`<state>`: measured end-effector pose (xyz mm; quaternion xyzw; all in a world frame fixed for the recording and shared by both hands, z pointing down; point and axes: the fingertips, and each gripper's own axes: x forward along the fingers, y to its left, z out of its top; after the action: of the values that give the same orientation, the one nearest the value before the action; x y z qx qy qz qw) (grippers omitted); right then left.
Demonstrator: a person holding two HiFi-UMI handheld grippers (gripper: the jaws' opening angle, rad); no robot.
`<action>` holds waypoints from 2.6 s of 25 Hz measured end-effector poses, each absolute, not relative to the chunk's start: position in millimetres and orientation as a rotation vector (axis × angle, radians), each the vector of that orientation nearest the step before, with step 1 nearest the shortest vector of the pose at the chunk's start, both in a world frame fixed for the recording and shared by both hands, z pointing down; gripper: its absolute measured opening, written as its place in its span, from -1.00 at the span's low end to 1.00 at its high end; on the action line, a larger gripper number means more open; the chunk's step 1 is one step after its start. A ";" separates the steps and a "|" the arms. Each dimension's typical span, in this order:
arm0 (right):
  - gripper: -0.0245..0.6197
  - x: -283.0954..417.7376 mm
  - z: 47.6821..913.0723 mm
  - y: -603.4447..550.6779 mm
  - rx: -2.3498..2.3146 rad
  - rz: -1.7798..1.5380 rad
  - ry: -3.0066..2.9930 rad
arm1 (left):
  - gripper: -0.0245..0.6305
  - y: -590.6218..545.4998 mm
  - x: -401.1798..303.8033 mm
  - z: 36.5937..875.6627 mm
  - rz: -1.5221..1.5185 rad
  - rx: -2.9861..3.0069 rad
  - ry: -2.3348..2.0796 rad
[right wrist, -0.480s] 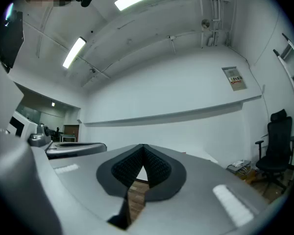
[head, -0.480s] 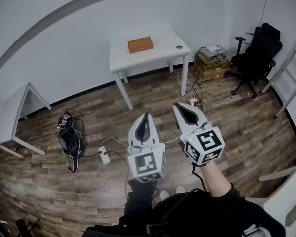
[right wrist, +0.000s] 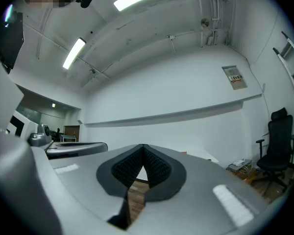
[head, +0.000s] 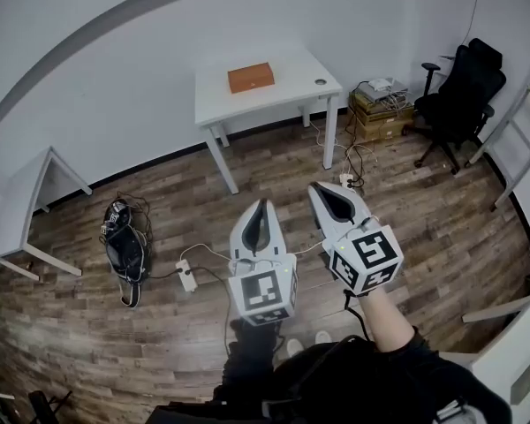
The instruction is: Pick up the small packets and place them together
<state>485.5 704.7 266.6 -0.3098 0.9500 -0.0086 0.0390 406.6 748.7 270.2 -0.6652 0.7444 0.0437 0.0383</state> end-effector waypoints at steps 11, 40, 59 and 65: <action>-0.92 475.8 260.8 709.9 -0.883 -0.058 2.845 | -0.93 757.0 394.3 264.1 0.230 -2.040 2.280; -0.92 366.2 273.6 519.1 -0.829 0.064 2.837 | -0.93 570.8 289.9 289.3 0.189 -1.962 2.382; -0.92 283.4 310.9 340.1 -0.858 -0.012 2.898 | -0.93 401.5 201.2 314.4 0.226 -1.973 2.477; -0.92 227.1 313.2 270.2 -0.905 -0.042 2.892 | -0.93 329.7 149.1 308.3 0.214 -2.020 2.436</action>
<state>227.1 270.2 313.2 -0.2981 0.9528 -0.0140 0.0557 149.1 329.7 308.3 -0.6367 0.7680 0.0676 -0.0152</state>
